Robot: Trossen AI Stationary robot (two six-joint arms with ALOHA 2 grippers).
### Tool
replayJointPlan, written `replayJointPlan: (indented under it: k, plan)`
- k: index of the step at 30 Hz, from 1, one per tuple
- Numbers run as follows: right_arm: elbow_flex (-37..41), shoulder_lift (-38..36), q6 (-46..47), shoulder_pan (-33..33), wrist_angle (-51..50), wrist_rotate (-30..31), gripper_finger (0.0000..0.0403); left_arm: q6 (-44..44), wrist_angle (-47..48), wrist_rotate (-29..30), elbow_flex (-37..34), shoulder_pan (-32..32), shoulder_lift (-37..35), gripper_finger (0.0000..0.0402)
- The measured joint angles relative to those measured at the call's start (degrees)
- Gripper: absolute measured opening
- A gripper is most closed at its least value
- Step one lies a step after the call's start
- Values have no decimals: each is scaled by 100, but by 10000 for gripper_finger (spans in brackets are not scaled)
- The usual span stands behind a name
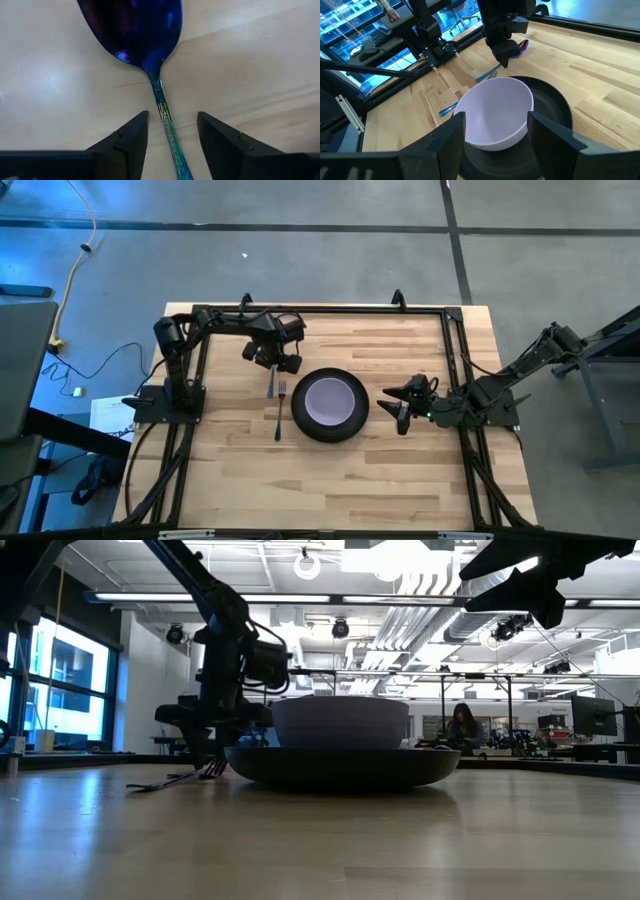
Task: Set table place
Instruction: Put the blue spoon into the violet bowl
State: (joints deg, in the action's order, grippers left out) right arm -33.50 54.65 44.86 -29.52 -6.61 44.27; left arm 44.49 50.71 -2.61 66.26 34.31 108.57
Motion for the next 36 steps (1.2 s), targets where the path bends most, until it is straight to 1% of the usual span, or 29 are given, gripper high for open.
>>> replayJointPlan:
  k: [8,15,17,20,29,31,36]
  plan:
    - [0,0,7,-2,0,-3,204,374,-21,111,0,-107,0,158]
    - [0,0,7,-15,-12,-70,204,404,-51,268,0,-212,1,155]
    - [0,0,7,-15,-21,-86,204,403,-71,280,0,-211,2,145]
    - [0,0,7,-15,-22,-151,204,398,-105,278,0,-212,2,118]
    - [0,0,9,-15,-17,-170,204,366,-191,219,0,-209,2,15]
    - [0,0,12,-15,-15,-170,204,350,-198,223,0,-209,2,8]
    - [0,0,11,-15,1,-170,204,257,-209,224,0,-209,4,22]
